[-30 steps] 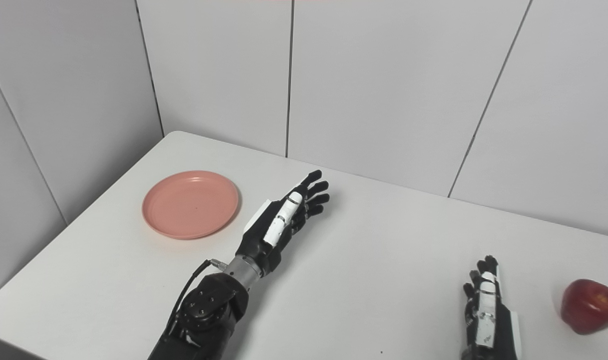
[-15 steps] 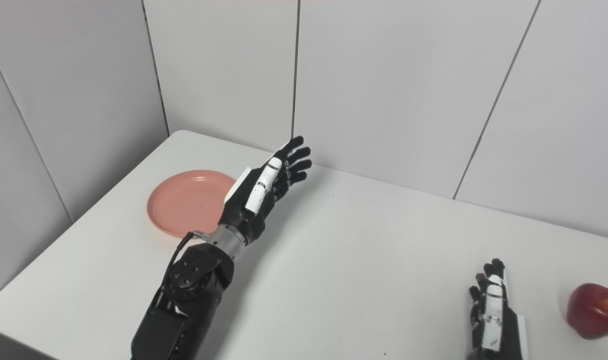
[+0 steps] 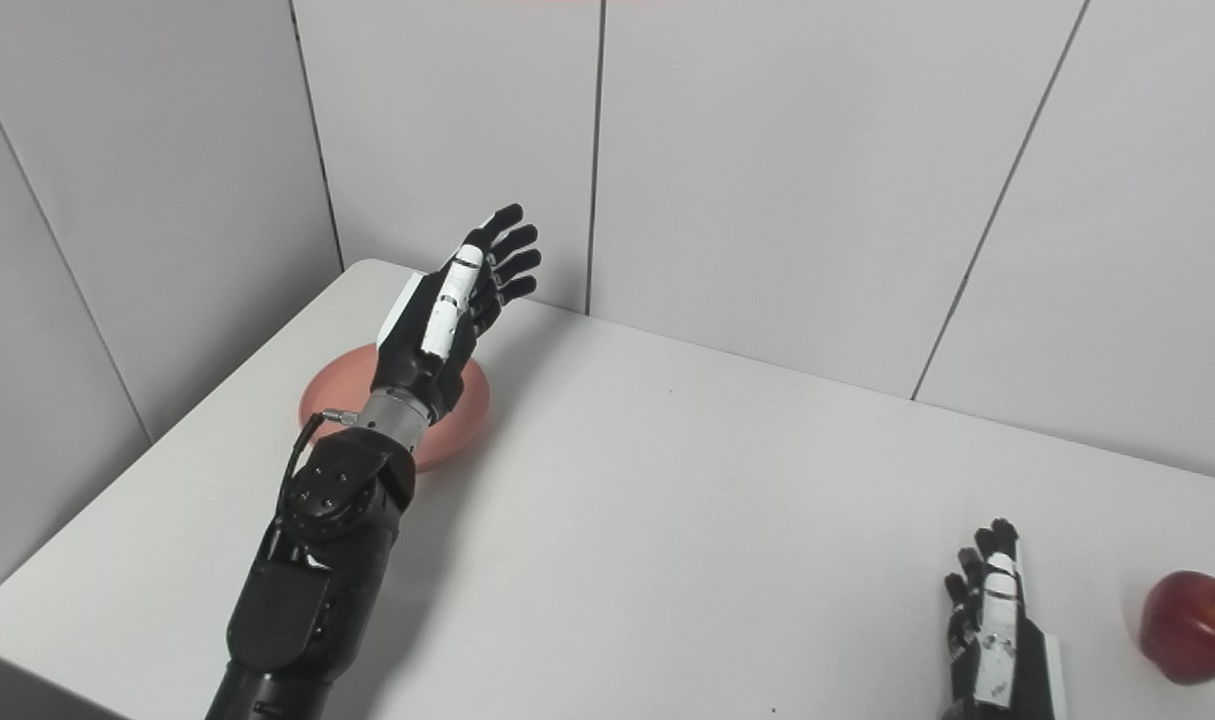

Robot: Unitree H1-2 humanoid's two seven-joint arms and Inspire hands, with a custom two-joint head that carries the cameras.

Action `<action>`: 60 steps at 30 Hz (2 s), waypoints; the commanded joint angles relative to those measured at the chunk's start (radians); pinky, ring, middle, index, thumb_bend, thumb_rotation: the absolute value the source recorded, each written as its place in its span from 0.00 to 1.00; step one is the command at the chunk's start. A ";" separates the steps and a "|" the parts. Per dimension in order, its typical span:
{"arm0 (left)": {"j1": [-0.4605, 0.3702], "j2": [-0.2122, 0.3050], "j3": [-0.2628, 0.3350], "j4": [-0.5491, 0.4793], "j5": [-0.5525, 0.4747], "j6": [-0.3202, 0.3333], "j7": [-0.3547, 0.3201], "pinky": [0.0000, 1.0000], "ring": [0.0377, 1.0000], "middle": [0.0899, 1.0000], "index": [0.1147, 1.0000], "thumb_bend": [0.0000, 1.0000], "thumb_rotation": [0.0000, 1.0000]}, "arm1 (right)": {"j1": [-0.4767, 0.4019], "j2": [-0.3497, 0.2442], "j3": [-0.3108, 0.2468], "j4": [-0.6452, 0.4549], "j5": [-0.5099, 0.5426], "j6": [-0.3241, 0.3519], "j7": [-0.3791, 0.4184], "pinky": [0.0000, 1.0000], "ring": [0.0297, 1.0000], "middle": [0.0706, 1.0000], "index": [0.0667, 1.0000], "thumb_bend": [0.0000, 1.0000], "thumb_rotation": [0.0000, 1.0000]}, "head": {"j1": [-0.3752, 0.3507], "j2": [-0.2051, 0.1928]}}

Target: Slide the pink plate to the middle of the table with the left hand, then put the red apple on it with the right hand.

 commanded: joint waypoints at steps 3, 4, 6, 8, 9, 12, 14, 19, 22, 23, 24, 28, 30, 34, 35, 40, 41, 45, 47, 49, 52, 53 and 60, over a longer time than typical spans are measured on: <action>-0.074 0.055 0.022 0.033 0.024 -0.079 0.021 0.83 0.85 0.86 0.85 0.38 1.00 | -0.033 -0.008 -0.002 -0.037 0.004 -0.001 0.009 1.00 1.00 1.00 1.00 0.07 1.00 | 0.004 0.001; -0.076 0.061 0.024 0.042 0.023 -0.084 0.022 0.84 0.85 0.86 0.84 0.39 1.00 | -0.033 -0.009 -0.002 -0.036 0.004 -0.001 0.009 1.00 1.00 1.00 1.00 0.07 1.00 | 0.005 0.001; -0.085 0.074 0.037 0.061 0.018 -0.090 0.030 0.83 0.85 0.86 0.84 0.39 1.00 | -0.034 -0.013 -0.003 -0.033 0.002 -0.002 0.010 1.00 1.00 1.00 1.00 0.07 1.00 | 0.009 0.002; -0.094 0.090 0.047 0.085 0.011 -0.100 0.031 0.84 0.85 0.85 0.83 0.39 1.00 | -0.035 -0.014 -0.005 -0.032 0.005 -0.001 0.011 1.00 1.00 1.00 1.00 0.07 1.00 | 0.013 0.001; -0.099 0.096 0.055 0.097 0.009 -0.102 0.036 0.84 0.84 0.85 0.83 0.39 1.00 | -0.035 -0.014 -0.006 -0.032 0.007 -0.002 0.011 1.00 1.00 1.00 1.00 0.07 1.00 | 0.018 0.001; -0.108 0.108 0.072 0.123 0.004 -0.103 0.043 0.84 0.84 0.84 0.83 0.40 1.00 | -0.036 -0.014 -0.008 -0.034 0.011 -0.002 0.009 1.00 1.00 1.00 1.00 0.06 1.00 | 0.023 0.003; -0.114 0.117 0.082 0.142 0.002 -0.103 0.049 0.83 0.84 0.84 0.82 0.41 1.00 | -0.037 -0.013 -0.011 -0.040 0.019 0.013 0.008 1.00 1.00 1.00 1.00 0.06 1.00 | 0.025 0.004; -0.130 0.149 0.100 0.223 0.005 -0.134 0.052 0.83 0.84 0.83 0.82 0.39 1.00 | -0.036 -0.014 -0.010 -0.052 0.024 0.029 0.010 1.00 1.00 1.00 1.00 0.06 1.00 | 0.030 0.005; -0.137 0.175 0.114 0.280 0.001 -0.158 0.052 0.81 0.83 0.83 0.81 0.37 1.00 | -0.034 -0.016 -0.008 -0.060 0.017 0.033 0.007 1.00 1.00 1.00 1.00 0.05 1.00 | 0.036 0.006; -0.138 0.185 0.118 0.295 -0.003 -0.164 0.046 0.81 0.83 0.83 0.81 0.37 1.00 | -0.033 -0.015 -0.008 -0.063 0.016 0.035 0.006 1.00 1.00 1.00 1.00 0.05 1.00 | 0.038 0.006; -0.138 0.191 0.120 0.303 -0.006 -0.169 0.041 0.82 0.82 0.83 0.81 0.37 1.00 | -0.033 -0.015 -0.009 -0.066 0.016 0.036 0.005 1.00 1.00 1.00 1.00 0.05 1.00 | 0.038 0.006; -0.136 0.215 0.144 0.316 -0.031 -0.153 0.040 0.82 0.83 0.83 0.80 0.36 1.00 | -0.032 -0.013 -0.012 -0.067 0.019 0.030 0.005 1.00 1.00 1.00 1.00 0.04 1.00 | 0.041 0.007; -0.135 0.221 0.161 0.313 -0.048 -0.145 0.044 0.81 0.82 0.83 0.80 0.35 0.99 | -0.032 -0.013 -0.013 -0.071 0.018 0.035 0.003 1.00 1.00 0.99 1.00 0.04 1.00 | 0.048 0.007; -0.135 0.236 0.185 0.318 -0.068 -0.140 0.047 0.78 0.80 0.80 0.78 0.33 1.00 | -0.032 -0.018 -0.011 -0.075 0.010 0.041 0.002 1.00 1.00 0.99 1.00 0.03 1.00 | 0.060 0.006; -0.136 0.239 0.190 0.320 -0.073 -0.134 0.046 0.79 0.80 0.80 0.79 0.33 1.00 | -0.032 -0.019 -0.011 -0.076 0.009 0.042 0.003 1.00 1.00 0.99 1.00 0.03 1.00 | 0.061 0.006; -0.127 0.253 0.214 0.325 -0.092 -0.116 0.053 0.79 0.80 0.80 0.78 0.35 1.00 | -0.030 -0.021 -0.013 -0.086 0.017 0.052 0.003 1.00 1.00 1.00 1.00 0.02 1.00 | 0.071 0.006; -0.124 0.255 0.217 0.325 -0.093 -0.113 0.055 0.78 0.80 0.80 0.78 0.35 1.00 | -0.029 -0.020 -0.013 -0.090 0.017 0.057 0.002 1.00 1.00 1.00 1.00 0.02 1.00 | 0.072 0.006; -0.117 0.260 0.234 0.335 -0.108 -0.109 0.056 0.78 0.79 0.80 0.78 0.35 1.00 | -0.027 -0.021 -0.011 -0.106 0.012 0.078 0.002 1.00 1.00 1.00 1.00 0.02 1.00 | 0.075 0.008; -0.115 0.263 0.238 0.348 -0.111 -0.118 0.051 0.78 0.80 0.80 0.79 0.34 1.00 | -0.027 -0.024 -0.010 -0.107 0.016 0.081 0.008 1.00 1.00 1.00 1.00 0.03 1.00 | 0.074 0.008; -0.112 0.269 0.239 0.364 -0.116 -0.127 0.044 0.78 0.80 0.80 0.79 0.34 1.00 | -0.028 -0.023 -0.012 -0.108 0.017 0.084 0.006 1.00 1.00 1.00 1.00 0.02 1.00 | 0.073 0.008; -0.112 0.272 0.244 0.383 -0.134 -0.128 0.037 0.78 0.81 0.81 0.79 0.35 1.00 | -0.027 -0.020 -0.012 -0.110 0.015 0.082 0.004 1.00 1.00 1.00 1.00 0.01 1.00 | 0.074 0.008; -0.111 0.274 0.245 0.392 -0.141 -0.132 0.030 0.79 0.81 0.81 0.79 0.35 1.00 | -0.027 -0.020 -0.011 -0.112 0.015 0.081 0.006 1.00 1.00 1.00 1.00 0.01 1.00 | 0.074 0.008; -0.105 0.286 0.243 0.428 -0.159 -0.142 0.016 0.78 0.80 0.81 0.79 0.35 1.00 | -0.024 -0.020 -0.011 -0.128 0.019 0.103 0.006 1.00 1.00 1.00 1.00 0.01 1.00 | 0.077 0.011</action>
